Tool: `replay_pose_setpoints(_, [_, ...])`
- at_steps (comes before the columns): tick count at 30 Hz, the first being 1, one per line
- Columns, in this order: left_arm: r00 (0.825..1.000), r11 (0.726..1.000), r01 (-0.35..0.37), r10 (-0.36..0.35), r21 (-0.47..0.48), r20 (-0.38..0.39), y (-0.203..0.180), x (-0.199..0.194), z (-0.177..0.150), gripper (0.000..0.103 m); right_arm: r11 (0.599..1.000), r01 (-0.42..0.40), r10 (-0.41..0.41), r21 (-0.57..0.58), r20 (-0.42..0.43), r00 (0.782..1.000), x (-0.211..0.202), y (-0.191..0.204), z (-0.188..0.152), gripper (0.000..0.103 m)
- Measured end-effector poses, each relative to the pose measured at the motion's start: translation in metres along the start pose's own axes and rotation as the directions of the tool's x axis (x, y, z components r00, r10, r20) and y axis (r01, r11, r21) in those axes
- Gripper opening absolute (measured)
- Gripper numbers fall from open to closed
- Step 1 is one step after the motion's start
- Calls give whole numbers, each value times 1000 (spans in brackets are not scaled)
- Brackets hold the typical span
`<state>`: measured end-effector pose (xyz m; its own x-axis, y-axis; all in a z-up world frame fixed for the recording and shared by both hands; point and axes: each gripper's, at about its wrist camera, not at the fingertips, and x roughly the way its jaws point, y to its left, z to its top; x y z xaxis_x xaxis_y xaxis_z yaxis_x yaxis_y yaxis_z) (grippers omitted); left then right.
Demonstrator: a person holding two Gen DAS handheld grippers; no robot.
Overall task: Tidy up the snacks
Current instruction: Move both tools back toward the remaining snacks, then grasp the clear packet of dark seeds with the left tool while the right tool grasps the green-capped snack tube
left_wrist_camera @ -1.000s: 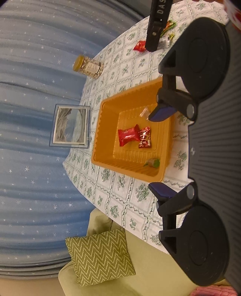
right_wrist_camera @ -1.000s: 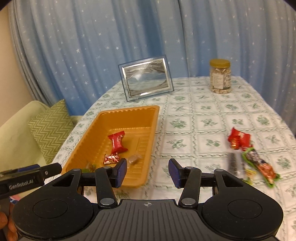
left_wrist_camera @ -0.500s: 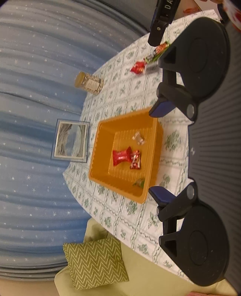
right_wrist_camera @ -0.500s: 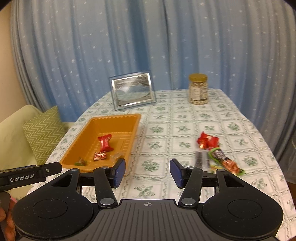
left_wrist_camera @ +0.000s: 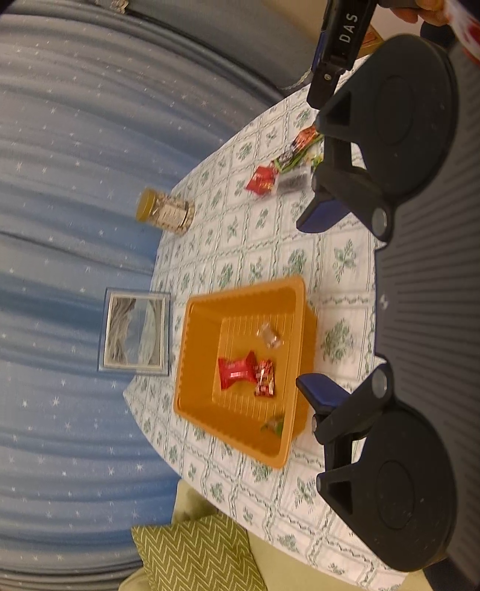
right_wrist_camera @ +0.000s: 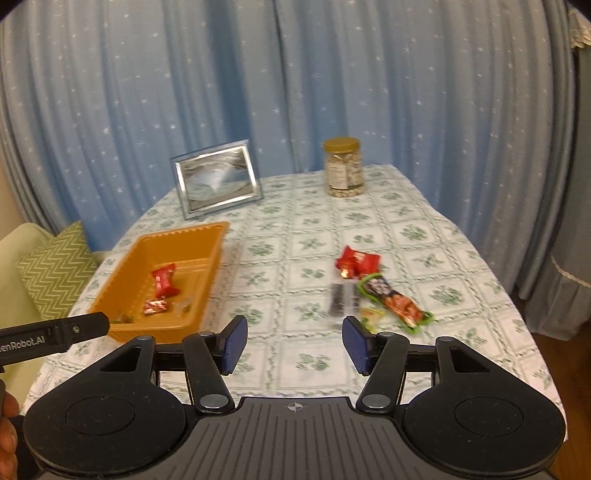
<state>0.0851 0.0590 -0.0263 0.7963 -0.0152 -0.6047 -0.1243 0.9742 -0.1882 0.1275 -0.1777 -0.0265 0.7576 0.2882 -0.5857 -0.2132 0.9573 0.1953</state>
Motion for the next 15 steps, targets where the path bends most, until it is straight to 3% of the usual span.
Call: replay_pose_setpoints(15, [993,988,116,-113,101,-32,-68,36,4,83,992,110,-110,59,-6,994,13,-67,7,57])
